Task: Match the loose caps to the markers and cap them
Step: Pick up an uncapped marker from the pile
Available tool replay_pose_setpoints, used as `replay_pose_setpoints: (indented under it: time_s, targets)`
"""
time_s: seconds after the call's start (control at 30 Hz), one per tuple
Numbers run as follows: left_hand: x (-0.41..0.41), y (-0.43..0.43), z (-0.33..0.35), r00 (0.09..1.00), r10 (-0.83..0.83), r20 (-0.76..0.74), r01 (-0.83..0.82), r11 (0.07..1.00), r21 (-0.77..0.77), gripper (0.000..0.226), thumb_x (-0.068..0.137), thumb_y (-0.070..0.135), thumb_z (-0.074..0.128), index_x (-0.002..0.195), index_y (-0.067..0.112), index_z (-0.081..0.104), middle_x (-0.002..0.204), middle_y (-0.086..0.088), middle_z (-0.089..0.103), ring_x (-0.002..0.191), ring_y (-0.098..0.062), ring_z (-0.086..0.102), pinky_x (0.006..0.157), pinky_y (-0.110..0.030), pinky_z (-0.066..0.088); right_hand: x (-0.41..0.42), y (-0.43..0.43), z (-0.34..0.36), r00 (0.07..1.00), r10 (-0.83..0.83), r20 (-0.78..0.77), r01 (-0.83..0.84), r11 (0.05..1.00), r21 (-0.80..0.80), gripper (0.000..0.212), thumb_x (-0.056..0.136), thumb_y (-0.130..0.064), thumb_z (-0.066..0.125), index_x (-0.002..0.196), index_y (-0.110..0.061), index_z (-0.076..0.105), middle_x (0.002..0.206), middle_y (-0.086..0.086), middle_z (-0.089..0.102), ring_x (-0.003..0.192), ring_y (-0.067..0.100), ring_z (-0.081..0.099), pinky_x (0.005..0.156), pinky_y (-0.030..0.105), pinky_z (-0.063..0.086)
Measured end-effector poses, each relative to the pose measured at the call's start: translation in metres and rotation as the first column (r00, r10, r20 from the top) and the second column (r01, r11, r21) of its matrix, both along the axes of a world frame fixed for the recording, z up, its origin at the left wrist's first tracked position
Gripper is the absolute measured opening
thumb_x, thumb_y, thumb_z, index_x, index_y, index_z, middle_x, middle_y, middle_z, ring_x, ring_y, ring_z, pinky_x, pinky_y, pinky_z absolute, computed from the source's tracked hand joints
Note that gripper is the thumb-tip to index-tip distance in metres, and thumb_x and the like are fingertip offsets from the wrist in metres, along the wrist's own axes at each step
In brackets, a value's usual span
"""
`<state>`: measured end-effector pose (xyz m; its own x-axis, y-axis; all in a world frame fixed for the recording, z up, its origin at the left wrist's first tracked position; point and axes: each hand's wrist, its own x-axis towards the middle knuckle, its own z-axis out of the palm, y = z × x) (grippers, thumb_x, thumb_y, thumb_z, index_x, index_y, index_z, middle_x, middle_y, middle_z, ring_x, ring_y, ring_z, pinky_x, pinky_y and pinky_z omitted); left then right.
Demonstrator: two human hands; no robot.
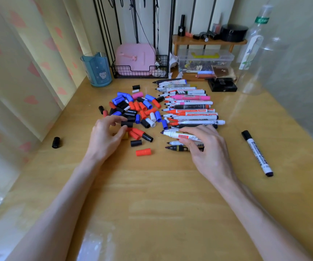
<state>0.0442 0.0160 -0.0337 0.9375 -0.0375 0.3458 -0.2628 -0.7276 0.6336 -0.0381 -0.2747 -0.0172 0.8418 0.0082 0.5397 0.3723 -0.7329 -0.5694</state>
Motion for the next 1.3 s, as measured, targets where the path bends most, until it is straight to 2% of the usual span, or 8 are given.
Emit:
replay_pose_setpoints:
  time_s: [0.17,0.43,0.63,0.73,0.8,0.93,1.07,1.3]
  targets:
    - [0.002,0.003,-0.002,1.000,-0.016,0.017,0.016,1.000,0.026,0.029,0.103,0.027,0.062,0.129,0.025,0.073,0.126,0.002,0.070,0.119,-0.023,0.059,0.104,-0.044,0.048,-0.001,-0.001,0.001,1.000,0.002,0.002,-0.002,1.000,-0.004,0.021,0.095,-0.019,0.076,0.116,-0.017,0.077,0.103,-0.005,0.073,0.104,0.019,0.061,0.091,0.033,0.050]
    - [-0.009,0.029,0.010,0.997,0.054,0.052,-0.050,0.996,-0.072,0.030,0.101,0.013,0.059,0.120,0.027,0.078,0.119,0.011,0.074,0.110,-0.008,0.062,0.083,-0.024,0.043,-0.002,0.002,-0.001,1.000,0.021,0.000,-0.021,1.000,-0.005,0.021,0.095,-0.019,0.075,0.115,-0.018,0.077,0.100,-0.006,0.072,0.099,0.023,0.060,0.087,0.035,0.050]
    - [-0.026,0.084,0.010,0.844,0.520,0.134,-0.533,0.840,0.097,0.040,0.088,0.004,0.061,0.119,0.023,0.076,0.126,-0.015,0.068,0.115,-0.045,0.053,0.100,-0.052,0.043,-0.004,0.005,0.002,0.999,0.031,0.010,-0.031,0.999,-0.008,0.020,0.095,-0.020,0.073,0.115,-0.019,0.076,0.102,-0.007,0.072,0.100,0.022,0.060,0.087,0.035,0.050]
    - [-0.038,0.095,0.007,0.795,0.605,0.050,-0.601,0.773,0.202,0.042,0.087,0.004,0.061,0.122,0.023,0.074,0.133,-0.019,0.063,0.122,-0.048,0.048,0.104,-0.057,0.036,-0.005,0.006,0.003,0.999,0.032,0.007,-0.032,0.999,-0.018,0.021,0.095,-0.020,0.074,0.116,-0.019,0.076,0.101,-0.007,0.071,0.099,0.020,0.060,0.087,0.031,0.049]
    - [-0.039,0.101,0.003,0.784,0.620,0.002,-0.606,0.765,0.217,0.044,0.086,0.001,0.060,0.122,0.021,0.074,0.128,-0.023,0.063,0.118,-0.050,0.050,0.103,-0.058,0.039,-0.006,0.006,0.004,1.000,0.026,-0.006,-0.026,0.999,-0.024,0.022,0.094,-0.019,0.075,0.116,-0.020,0.077,0.100,-0.008,0.071,0.098,0.019,0.060,0.086,0.016,0.044]
    - [-0.035,0.104,0.000,0.784,0.615,-0.083,-0.597,0.784,0.168,0.048,0.083,-0.006,0.058,0.121,0.017,0.075,0.118,-0.025,0.066,0.110,-0.050,0.058,0.098,-0.054,0.049,-0.006,0.006,0.004,1.000,0.023,-0.019,-0.024,0.999,-0.023,0.023,0.093,-0.020,0.075,0.115,-0.021,0.077,0.099,-0.009,0.071,0.096,0.017,0.059,0.085,0.009,0.040]
    - [-0.036,0.095,0.007,0.848,0.530,-0.018,-0.530,0.848,0.009,0.035,0.088,0.000,0.067,0.120,0.013,0.074,0.111,-0.014,0.075,0.106,-0.038,0.069,0.096,-0.045,0.051,-0.006,0.006,0.004,0.999,0.024,-0.025,-0.024,1.000,-0.014,0.024,0.093,-0.021,0.075,0.117,-0.021,0.077,0.100,-0.010,0.071,0.098,0.016,0.059,0.086,0.013,0.043]
    - [-0.037,0.023,0.023,0.994,0.036,-0.099,-0.077,0.887,-0.456,0.035,0.090,0.009,0.079,0.125,0.013,0.072,0.101,0.004,0.077,0.091,0.000,0.074,0.089,-0.014,0.055,-0.004,0.002,0.001,1.000,0.010,-0.019,-0.010,1.000,0.003,0.022,0.094,-0.020,0.076,0.116,-0.021,0.077,0.099,-0.008,0.071,0.097,0.018,0.059,0.085,0.012,0.042]
